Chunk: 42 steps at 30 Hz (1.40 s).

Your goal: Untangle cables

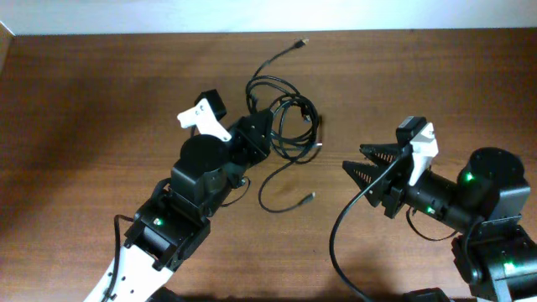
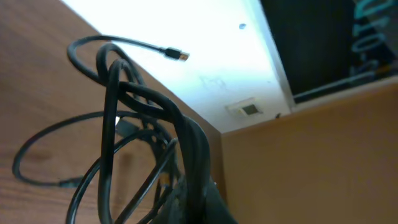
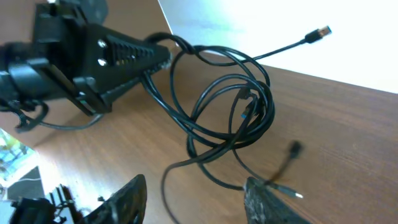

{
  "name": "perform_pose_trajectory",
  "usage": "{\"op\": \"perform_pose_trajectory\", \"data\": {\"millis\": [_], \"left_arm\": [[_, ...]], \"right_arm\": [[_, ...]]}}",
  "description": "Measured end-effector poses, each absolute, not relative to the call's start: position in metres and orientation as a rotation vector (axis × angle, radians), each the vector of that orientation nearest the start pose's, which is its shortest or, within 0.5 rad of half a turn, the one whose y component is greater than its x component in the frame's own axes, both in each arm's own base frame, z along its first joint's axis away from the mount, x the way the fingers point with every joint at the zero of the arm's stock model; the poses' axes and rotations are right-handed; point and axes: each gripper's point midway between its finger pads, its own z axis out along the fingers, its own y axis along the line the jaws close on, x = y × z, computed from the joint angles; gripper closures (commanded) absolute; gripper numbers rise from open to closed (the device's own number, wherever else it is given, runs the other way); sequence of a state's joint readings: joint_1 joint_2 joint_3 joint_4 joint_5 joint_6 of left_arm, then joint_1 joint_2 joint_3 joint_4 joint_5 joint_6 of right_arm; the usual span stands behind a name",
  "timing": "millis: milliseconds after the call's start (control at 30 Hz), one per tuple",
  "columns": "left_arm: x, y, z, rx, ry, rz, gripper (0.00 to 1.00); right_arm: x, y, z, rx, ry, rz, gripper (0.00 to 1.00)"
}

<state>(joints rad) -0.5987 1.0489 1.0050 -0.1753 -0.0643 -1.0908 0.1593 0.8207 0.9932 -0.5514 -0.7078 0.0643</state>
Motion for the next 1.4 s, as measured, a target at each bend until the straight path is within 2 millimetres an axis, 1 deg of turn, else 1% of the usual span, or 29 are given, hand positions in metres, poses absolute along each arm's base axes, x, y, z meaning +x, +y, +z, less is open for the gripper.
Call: {"op": "perform_pose_trajectory", "data": {"millis": [167,200,233,300,367,400,567,867,1100,1233,1300,1400], "left_arm": [[0.313,-0.214,0.356,-0.373,1.828,-1.162,1.00],[0.311,-0.217,0.360,-0.337,1.819,-1.166,1.00],[0.310,-0.219,0.362,-0.311,1.814,-1.170,1.00],[0.308,-0.222,0.364,-0.267,1.810,-1.171,1.00],[0.307,-0.224,0.364,-0.232,1.813,-1.167,1.00],[0.306,-0.225,0.364,-0.221,1.814,-1.166,1.00],[0.304,-0.227,0.365,-0.194,1.817,-1.169,1.00],[0.295,-0.239,0.368,-0.113,1.827,-1.234,1.00],[0.291,-0.243,0.368,-0.086,1.836,-1.259,1.00],[0.290,-0.244,0.370,-0.077,1.828,-1.269,1.00],[0.288,-0.247,0.373,-0.063,1.816,-1.282,1.00],[0.286,-0.251,0.372,-0.053,1.820,-1.290,1.00]], "right_arm": [[0.250,0.153,0.320,-0.526,1.918,0.863,0.52],[0.253,0.153,0.318,-0.516,1.932,0.868,0.57],[0.254,0.154,0.315,-0.511,1.941,0.872,0.59],[0.257,0.154,0.312,-0.502,1.957,0.879,0.59],[0.259,0.155,0.309,-0.502,1.966,0.886,0.58],[0.259,0.155,0.309,-0.503,1.968,0.890,0.55],[0.260,0.158,0.308,-0.510,1.969,0.909,0.49],[0.273,0.160,0.290,-0.494,2.031,0.931,0.49],[0.275,0.161,0.294,-0.502,2.011,0.929,0.51],[0.275,0.161,0.294,-0.502,2.010,0.928,0.50],[0.275,0.161,0.294,-0.502,2.010,0.929,0.50],[0.275,0.161,0.294,-0.501,2.011,0.929,0.50]]}}
